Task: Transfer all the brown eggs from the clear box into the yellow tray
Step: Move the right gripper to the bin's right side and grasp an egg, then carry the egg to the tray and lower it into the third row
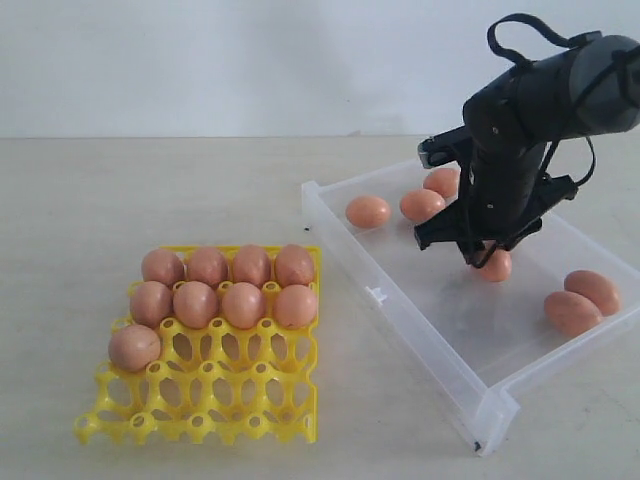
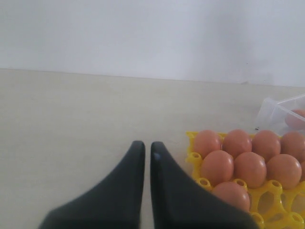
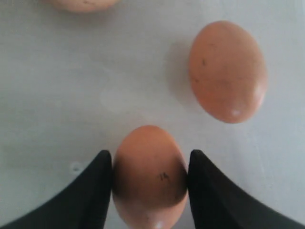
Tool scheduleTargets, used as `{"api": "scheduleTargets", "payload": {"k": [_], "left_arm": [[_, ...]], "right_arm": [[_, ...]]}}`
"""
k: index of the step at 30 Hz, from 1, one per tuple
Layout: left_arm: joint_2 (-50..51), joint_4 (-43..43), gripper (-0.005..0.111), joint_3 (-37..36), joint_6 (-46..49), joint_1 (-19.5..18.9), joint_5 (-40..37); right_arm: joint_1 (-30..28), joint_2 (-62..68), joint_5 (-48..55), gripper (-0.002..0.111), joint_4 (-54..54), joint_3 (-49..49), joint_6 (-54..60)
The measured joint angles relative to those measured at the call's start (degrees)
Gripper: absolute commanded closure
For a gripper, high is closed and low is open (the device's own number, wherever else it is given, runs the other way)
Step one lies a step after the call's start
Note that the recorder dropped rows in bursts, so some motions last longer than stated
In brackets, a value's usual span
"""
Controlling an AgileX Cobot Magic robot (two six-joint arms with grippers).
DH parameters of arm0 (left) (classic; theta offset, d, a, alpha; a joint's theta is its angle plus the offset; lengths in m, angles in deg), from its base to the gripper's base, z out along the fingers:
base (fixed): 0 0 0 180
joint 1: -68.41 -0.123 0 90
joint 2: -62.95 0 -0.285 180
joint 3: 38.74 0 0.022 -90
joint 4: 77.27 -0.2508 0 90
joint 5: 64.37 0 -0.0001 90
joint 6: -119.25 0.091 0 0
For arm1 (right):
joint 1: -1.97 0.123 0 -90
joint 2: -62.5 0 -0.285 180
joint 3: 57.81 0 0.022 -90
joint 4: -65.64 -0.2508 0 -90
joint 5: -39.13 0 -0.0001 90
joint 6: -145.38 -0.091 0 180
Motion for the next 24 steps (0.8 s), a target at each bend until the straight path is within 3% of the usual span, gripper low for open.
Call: {"api": "scheduleTargets", "payload": {"k": [12, 24], "left_arm": [[0.0, 0.0, 0.103, 0.0, 0.0, 0.0, 0.0], [0.0, 0.0, 0.103, 0.0, 0.0, 0.0, 0.0]], "right_arm": [[0.1, -3.6, -6.5, 0.108, -4.6, -0.7, -0.7], [0.1, -9.5, -17.0, 0.108, -4.9, -8.6, -2.6]]}}
